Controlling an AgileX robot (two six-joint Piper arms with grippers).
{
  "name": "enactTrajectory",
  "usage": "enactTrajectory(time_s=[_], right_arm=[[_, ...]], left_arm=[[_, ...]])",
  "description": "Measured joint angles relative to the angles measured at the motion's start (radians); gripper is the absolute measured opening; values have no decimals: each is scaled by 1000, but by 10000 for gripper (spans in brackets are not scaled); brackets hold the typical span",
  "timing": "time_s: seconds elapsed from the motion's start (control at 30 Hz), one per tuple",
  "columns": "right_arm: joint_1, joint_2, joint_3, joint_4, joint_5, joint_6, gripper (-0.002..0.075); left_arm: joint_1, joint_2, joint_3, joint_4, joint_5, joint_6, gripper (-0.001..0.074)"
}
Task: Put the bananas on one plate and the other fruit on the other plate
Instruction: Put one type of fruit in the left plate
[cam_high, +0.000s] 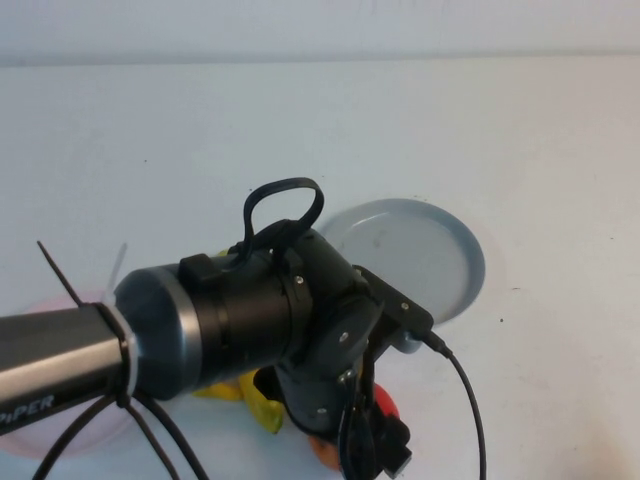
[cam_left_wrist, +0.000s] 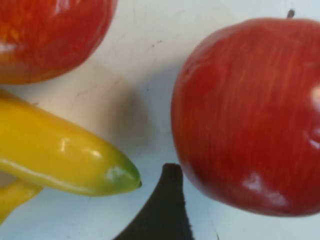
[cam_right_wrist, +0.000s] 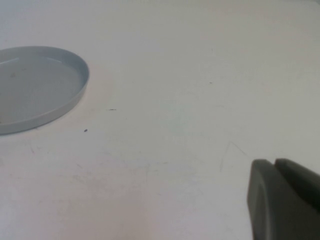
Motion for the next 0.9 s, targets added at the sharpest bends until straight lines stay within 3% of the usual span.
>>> enactTrajectory(time_s=[0.9], right_arm=[[0,0,0,0,0,0,-15]], left_arm=[[0,34,-38,-27,-75,24,663]])
